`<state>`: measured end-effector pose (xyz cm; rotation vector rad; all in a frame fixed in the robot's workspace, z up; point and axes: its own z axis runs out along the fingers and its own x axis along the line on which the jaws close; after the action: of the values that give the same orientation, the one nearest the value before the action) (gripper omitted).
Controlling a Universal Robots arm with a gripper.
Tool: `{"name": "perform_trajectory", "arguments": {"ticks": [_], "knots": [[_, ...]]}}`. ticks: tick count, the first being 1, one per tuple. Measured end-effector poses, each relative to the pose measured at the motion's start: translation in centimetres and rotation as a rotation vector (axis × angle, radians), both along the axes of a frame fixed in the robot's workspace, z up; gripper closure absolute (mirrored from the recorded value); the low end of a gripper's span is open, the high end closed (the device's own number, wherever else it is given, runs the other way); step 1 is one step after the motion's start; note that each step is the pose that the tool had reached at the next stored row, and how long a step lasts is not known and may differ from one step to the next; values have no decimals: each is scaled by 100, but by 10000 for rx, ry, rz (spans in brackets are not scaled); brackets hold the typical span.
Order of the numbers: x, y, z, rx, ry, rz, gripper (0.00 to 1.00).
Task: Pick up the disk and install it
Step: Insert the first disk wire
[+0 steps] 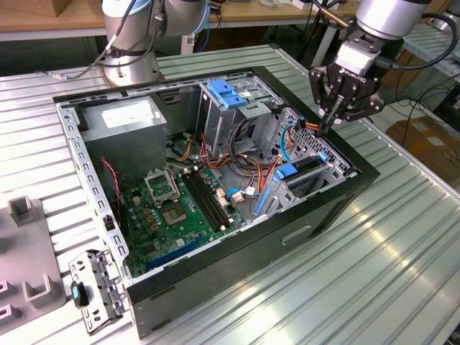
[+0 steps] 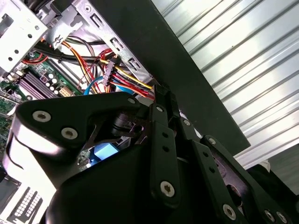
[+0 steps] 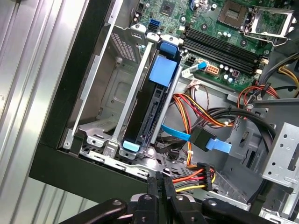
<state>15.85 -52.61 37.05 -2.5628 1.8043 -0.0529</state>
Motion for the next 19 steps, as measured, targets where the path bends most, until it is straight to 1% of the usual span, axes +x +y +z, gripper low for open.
{"name": "perform_trajectory", "arguments": {"ticks": [19], "knots": [[0, 0, 0, 1, 0, -259, 84]]}}
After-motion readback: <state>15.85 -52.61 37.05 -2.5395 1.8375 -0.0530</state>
